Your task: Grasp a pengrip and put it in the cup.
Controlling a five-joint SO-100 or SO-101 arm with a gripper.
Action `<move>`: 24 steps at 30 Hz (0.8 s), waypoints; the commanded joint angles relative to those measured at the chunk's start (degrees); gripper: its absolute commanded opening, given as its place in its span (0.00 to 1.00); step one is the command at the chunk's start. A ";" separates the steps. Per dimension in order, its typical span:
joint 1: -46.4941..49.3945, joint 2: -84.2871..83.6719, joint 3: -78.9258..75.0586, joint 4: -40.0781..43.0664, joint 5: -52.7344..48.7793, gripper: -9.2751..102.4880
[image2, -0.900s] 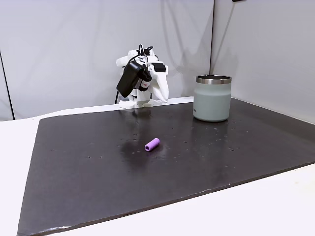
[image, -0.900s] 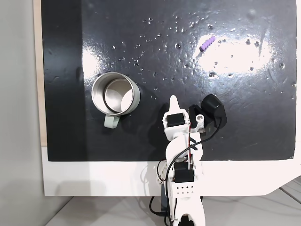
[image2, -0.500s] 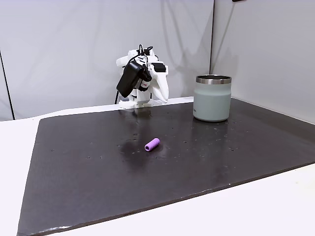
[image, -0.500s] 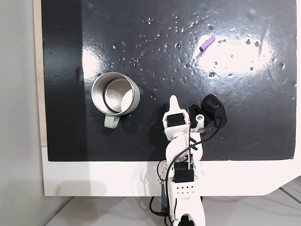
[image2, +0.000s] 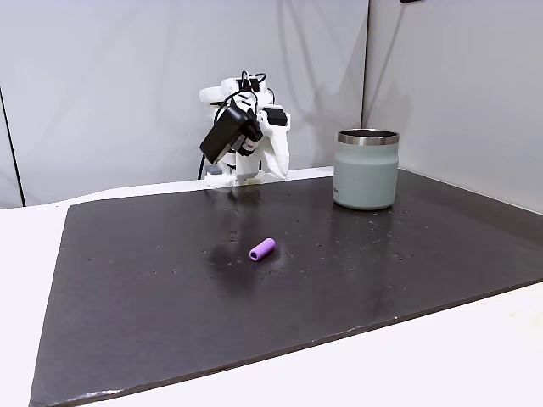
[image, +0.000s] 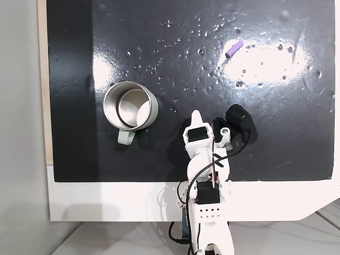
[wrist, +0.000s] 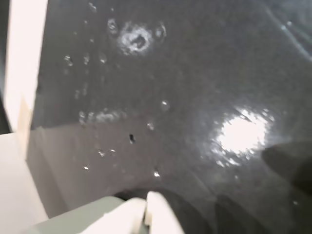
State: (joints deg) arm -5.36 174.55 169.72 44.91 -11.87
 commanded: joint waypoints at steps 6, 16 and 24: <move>1.49 -24.96 -17.67 -2.72 -2.02 0.08; 3.34 -50.27 -32.17 -5.36 -3.87 0.08; 4.04 -64.60 -40.43 -7.38 -5.80 0.08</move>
State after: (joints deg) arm -2.20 112.94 134.30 39.46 -16.79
